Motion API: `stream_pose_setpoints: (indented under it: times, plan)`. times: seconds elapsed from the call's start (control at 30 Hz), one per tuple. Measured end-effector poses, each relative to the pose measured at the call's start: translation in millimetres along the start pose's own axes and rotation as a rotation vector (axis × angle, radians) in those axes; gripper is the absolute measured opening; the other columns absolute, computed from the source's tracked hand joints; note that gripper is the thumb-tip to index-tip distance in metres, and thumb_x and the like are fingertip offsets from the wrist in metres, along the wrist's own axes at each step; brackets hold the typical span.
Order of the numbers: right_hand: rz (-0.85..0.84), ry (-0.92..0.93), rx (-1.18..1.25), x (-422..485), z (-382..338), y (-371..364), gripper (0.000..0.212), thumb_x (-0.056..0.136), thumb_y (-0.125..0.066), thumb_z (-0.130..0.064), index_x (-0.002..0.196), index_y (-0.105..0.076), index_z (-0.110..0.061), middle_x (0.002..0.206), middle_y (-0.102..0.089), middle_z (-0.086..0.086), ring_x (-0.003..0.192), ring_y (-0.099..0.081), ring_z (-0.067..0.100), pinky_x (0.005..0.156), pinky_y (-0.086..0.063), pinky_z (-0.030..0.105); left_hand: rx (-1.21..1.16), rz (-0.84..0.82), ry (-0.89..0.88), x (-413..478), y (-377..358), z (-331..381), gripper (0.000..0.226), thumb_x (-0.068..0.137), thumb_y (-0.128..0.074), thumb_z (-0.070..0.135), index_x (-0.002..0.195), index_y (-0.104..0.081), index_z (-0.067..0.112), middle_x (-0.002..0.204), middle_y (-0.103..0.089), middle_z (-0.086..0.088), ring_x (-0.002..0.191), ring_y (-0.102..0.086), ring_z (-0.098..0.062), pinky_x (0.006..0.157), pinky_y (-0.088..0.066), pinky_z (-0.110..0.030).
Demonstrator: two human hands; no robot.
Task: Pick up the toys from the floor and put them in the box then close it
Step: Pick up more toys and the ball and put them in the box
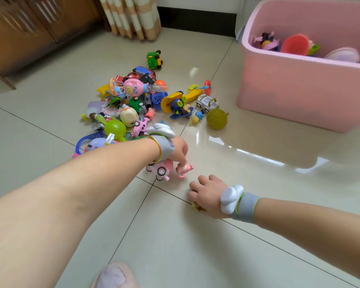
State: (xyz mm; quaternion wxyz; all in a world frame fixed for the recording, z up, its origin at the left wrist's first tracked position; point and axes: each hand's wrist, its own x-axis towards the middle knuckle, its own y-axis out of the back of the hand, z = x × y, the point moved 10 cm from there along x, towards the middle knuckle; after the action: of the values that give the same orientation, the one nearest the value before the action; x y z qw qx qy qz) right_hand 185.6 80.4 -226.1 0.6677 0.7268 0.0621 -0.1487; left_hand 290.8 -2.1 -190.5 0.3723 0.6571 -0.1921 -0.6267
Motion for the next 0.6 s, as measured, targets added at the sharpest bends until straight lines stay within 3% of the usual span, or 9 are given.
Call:
stream_pose_setpoints:
  times: [0.1, 0.2, 0.27, 0.3, 0.37, 0.4, 0.47, 0.53, 0.6]
  plan:
    - [0.035, -0.227, 0.171, 4, 41, 8, 0.035, 0.085, -0.053, -0.024, 0.119, -0.047, -0.023, 0.122, -0.044, 0.003, 0.106, -0.045, 0.030, 0.078, -0.041, 0.035, -0.128, 0.064, 0.012, 8, 27, 6, 0.024, 0.079, -0.065, 0.034, 0.096, -0.067, 0.018, 0.088, -0.060, -0.002, 0.075, -0.054, -0.021, 0.061, -0.041, -0.026]
    - [0.170, -0.485, 0.570, -4, 94, 39, 0.039, 0.083, -0.059, -0.024, 0.121, -0.055, -0.022, 0.118, -0.052, 0.005, 0.108, -0.051, 0.028, 0.080, -0.042, 0.030, -0.414, 0.148, 0.005, 12, 61, 11, 0.023, 0.083, -0.063, 0.032, 0.095, -0.068, 0.013, 0.086, -0.058, -0.006, 0.072, -0.050, -0.021, 0.059, -0.037, -0.024]
    - [0.357, -0.651, 1.002, -15, 130, 58, 0.027, 0.078, -0.063, -0.008, 0.104, -0.061, -0.015, 0.090, -0.055, 0.004, 0.082, -0.058, 0.025, 0.064, -0.044, 0.023, -0.602, 0.236, -0.012, 14, 88, 13, 0.024, 0.085, -0.063, 0.032, 0.097, -0.068, 0.012, 0.093, -0.058, -0.008, 0.079, -0.052, -0.023, 0.062, -0.039, -0.025]
    - [0.445, -0.701, 1.280, -20, 141, 63, 0.022, 0.073, -0.063, -0.002, 0.091, -0.059, -0.015, 0.076, -0.050, 0.003, 0.064, -0.053, 0.022, 0.054, -0.042, 0.021, -0.729, 0.270, -0.040, 14, 99, 15, 0.024, 0.083, -0.065, 0.032, 0.097, -0.067, 0.013, 0.099, -0.058, -0.008, 0.086, -0.055, -0.024, 0.067, -0.042, -0.026]
    - [0.626, -0.698, 1.722, -28, 162, 80, 0.025, 0.060, -0.060, 0.000, 0.081, -0.054, -0.014, 0.067, -0.042, 0.006, 0.053, -0.039, 0.018, 0.056, -0.041, 0.025, -1.138, 0.173, -0.240, 12, 115, 39, 0.017, 0.078, -0.064, 0.027, 0.087, -0.059, 0.013, 0.099, -0.056, -0.006, 0.090, -0.059, -0.021, 0.075, -0.044, -0.029]
    - [0.712, -0.667, 1.857, -34, 172, 92, 0.030, 0.056, -0.057, -0.001, 0.083, -0.055, -0.013, 0.068, -0.042, 0.007, 0.054, -0.038, 0.019, 0.059, -0.042, 0.029, -1.396, 0.042, -0.398, 9, 124, 60, 0.011, 0.083, -0.058, 0.019, 0.080, -0.049, 0.013, 0.094, -0.055, -0.002, 0.088, -0.062, -0.015, 0.077, -0.045, -0.026]
    - [0.860, -0.566, 2.017, -46, 199, 123, 0.030, 0.064, -0.058, -0.002, 0.091, -0.058, -0.016, 0.072, -0.047, 0.005, 0.060, -0.044, 0.019, 0.062, -0.046, 0.028, -1.748, -0.095, -0.535, 4, 153, 84, 0.020, 0.096, -0.036, 0.008, 0.076, -0.041, 0.013, 0.085, -0.057, 0.003, 0.078, -0.067, -0.005, 0.075, -0.050, -0.018]
    - [0.947, -0.529, 2.103, -55, 223, 148, 0.028, 0.082, -0.052, -0.002, 0.101, -0.059, -0.021, 0.077, -0.051, 0.003, 0.066, -0.052, 0.020, 0.066, -0.052, 0.031, -1.835, -0.084, -0.530, 5, 175, 91, 0.026, 0.099, -0.030, 0.010, 0.077, -0.044, 0.014, 0.081, -0.062, 0.005, 0.066, -0.068, -0.002, 0.062, -0.054, -0.013]
    - [1.025, -0.478, 2.184, -66, 247, 171, 0.024, 0.085, -0.048, -0.003, 0.095, -0.059, -0.023, 0.081, -0.052, 0.006, 0.070, -0.053, 0.023, 0.070, -0.051, 0.035, -1.861, -0.038, -0.488, 13, 200, 99, 0.020, 0.098, -0.039, 0.017, 0.086, -0.055, 0.017, 0.081, -0.067, 0.006, 0.067, -0.069, -0.007, 0.065, -0.058, -0.019]
